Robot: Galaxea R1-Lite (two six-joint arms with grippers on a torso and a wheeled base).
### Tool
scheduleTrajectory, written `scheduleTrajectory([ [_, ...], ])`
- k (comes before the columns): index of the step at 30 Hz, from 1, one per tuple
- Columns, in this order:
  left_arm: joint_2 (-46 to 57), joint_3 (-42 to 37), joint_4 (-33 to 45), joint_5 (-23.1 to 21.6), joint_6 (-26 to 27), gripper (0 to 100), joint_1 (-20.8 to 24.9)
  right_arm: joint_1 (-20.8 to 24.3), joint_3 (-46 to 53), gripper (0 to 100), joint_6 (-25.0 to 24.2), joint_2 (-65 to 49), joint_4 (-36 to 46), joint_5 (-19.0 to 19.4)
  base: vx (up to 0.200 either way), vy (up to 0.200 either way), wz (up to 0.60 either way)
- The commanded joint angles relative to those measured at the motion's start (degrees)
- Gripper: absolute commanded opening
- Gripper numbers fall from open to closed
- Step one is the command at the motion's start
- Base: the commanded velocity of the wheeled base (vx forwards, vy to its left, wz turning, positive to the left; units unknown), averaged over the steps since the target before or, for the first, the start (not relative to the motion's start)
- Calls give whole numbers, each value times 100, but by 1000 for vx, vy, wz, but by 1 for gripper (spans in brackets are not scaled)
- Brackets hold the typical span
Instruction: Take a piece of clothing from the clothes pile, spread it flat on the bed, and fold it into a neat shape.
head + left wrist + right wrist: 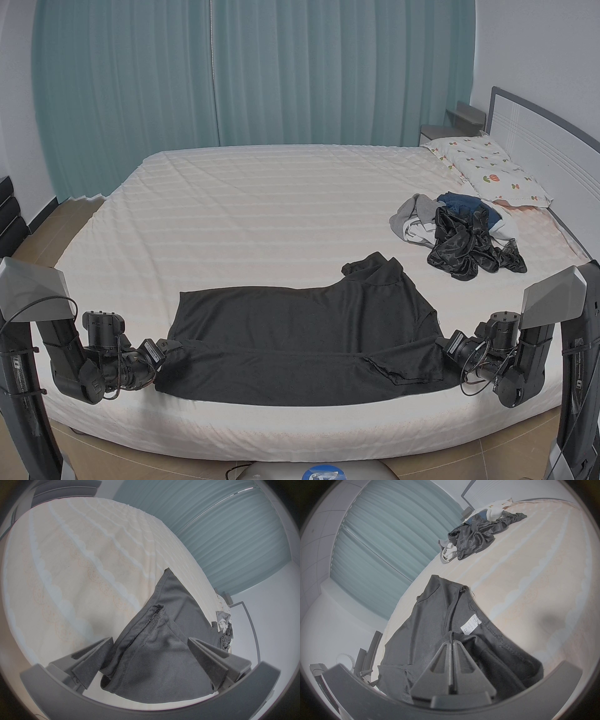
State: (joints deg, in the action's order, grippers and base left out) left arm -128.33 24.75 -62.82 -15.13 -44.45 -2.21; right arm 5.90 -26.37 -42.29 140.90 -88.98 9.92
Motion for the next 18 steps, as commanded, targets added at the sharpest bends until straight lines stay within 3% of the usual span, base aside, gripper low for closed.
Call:
scheduleTrajectory([
  [1, -8, 4, -2, 10, -3, 100, 1, 34, 0, 100, 1, 69, -49, 36, 0, 0, 0],
  [8, 36, 21, -11, 203, -38, 100, 1, -19, 35, 100, -60, -106, -49, 54, 0, 0, 0],
  [14, 71, 39, -81, 247, -55, 100, -8, -177, 53, 100, -280, -361, -49, 89, 200, 0, 0],
  [18, 124, 118, -90, 247, -196, 100, -8, -230, 62, 100, -385, -326, -49, 177, 0, 0, 0],
])
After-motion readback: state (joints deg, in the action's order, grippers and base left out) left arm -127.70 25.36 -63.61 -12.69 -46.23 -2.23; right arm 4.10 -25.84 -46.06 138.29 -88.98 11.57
